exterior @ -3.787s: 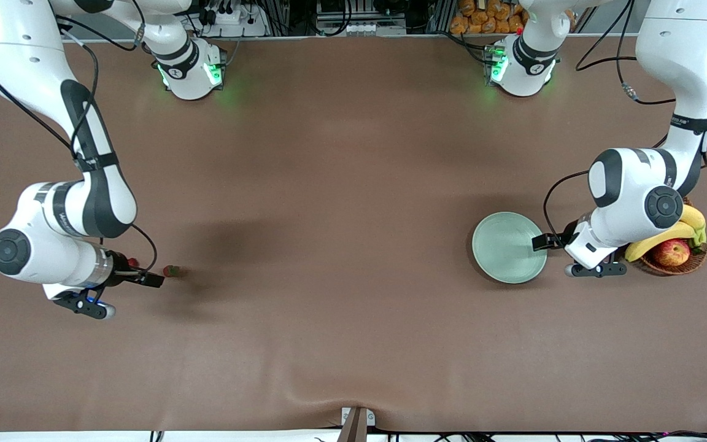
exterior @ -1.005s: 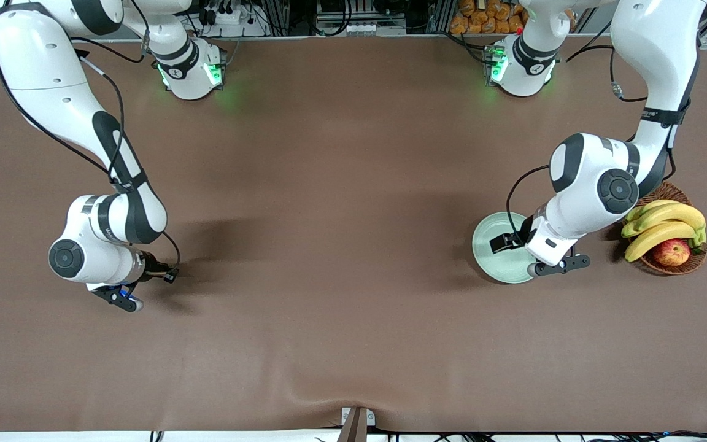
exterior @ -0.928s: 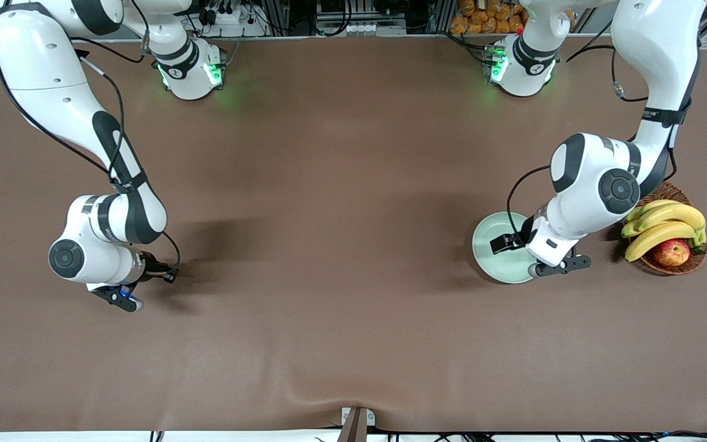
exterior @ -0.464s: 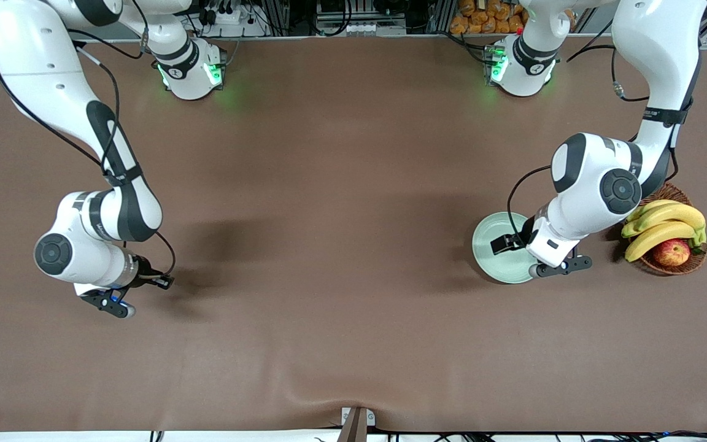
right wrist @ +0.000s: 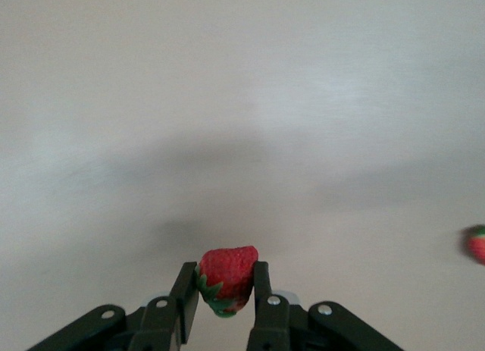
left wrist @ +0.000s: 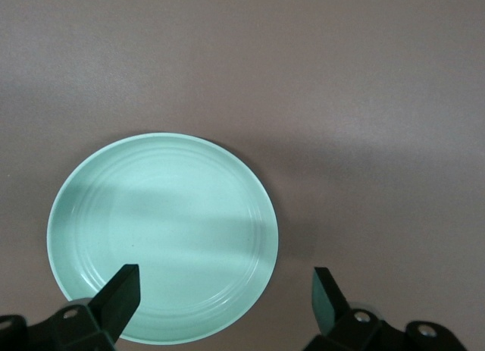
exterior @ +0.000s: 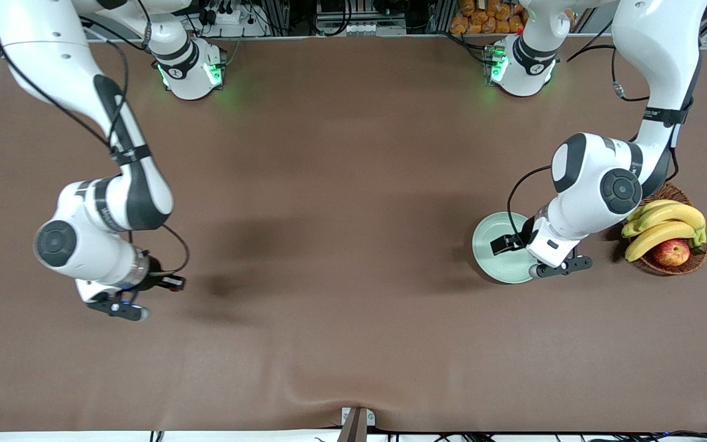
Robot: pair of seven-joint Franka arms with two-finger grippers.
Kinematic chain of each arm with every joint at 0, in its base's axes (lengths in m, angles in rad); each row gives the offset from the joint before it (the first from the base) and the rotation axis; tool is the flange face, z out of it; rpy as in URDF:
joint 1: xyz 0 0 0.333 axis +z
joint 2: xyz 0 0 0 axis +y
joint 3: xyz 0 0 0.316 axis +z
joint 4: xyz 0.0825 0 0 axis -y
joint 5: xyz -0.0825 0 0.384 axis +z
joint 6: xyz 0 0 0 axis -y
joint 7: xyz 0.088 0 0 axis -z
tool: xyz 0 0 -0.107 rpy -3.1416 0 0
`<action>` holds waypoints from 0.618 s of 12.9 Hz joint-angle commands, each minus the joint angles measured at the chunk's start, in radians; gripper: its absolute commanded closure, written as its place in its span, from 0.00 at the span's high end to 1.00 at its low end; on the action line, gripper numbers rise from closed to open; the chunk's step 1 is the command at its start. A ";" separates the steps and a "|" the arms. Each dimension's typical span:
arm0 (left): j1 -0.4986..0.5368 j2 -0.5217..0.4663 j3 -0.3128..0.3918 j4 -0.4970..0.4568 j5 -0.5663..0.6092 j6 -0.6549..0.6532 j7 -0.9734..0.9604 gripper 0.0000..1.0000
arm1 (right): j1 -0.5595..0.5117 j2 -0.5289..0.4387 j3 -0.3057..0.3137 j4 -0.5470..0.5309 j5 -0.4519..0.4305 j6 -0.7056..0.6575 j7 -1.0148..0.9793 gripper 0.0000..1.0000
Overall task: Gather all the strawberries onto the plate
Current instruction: 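Carry the strawberry with the right gripper toward the table middle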
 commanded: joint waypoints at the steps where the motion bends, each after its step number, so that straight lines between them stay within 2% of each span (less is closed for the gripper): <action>1: 0.003 -0.006 0.001 0.008 -0.004 -0.018 0.000 1.00 | 0.131 0.008 -0.009 0.053 0.000 -0.016 0.008 0.00; 5: 0.008 -0.017 0.003 0.006 -0.004 -0.048 0.000 1.00 | 0.290 0.046 -0.009 0.072 0.011 0.001 0.014 0.00; 8: 0.008 -0.022 0.004 0.011 -0.004 -0.083 0.003 1.00 | 0.434 0.120 -0.009 0.085 0.011 0.113 0.014 0.00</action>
